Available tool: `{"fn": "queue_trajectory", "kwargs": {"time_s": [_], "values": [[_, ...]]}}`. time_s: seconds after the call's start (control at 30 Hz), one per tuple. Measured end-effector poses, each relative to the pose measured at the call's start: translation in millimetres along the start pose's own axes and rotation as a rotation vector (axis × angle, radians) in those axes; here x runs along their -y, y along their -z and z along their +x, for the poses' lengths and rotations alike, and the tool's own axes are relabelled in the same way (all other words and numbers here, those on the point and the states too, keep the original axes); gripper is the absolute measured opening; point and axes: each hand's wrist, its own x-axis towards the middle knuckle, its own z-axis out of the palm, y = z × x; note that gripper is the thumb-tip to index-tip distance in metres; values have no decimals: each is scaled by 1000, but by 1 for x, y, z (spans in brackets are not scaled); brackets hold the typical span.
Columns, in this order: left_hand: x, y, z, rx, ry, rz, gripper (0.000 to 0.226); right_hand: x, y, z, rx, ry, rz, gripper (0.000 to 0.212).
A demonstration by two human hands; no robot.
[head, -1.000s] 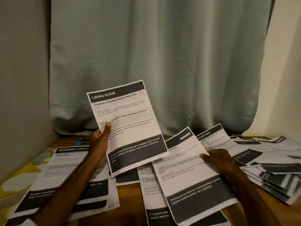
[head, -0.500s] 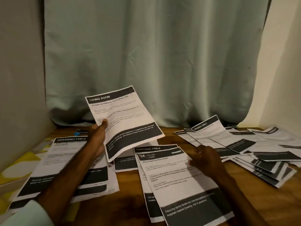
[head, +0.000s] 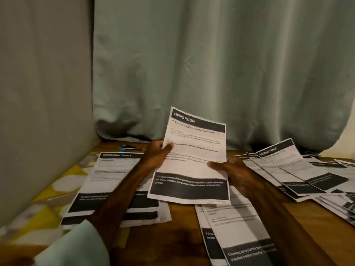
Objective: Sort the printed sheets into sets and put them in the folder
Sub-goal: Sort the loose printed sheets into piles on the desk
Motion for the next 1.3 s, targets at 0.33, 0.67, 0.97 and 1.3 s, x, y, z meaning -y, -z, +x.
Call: {"fn": "queue_trajectory", "kwargs": {"time_s": [0.33,0.67,0.97,1.3], "values": [[4,87,21,-758,44,118,24,42,-76,40,-100,120,-25,25],[40,106,36,-233,240,625,31,-2,-156,56,6,132,-546,40],[33,63,31,-10,59,753,18,-18,-175,60,-103,149,-790,44],[35,19,23,121,-169,808,11,-9,-10,59,-261,56,-690,14]]}}
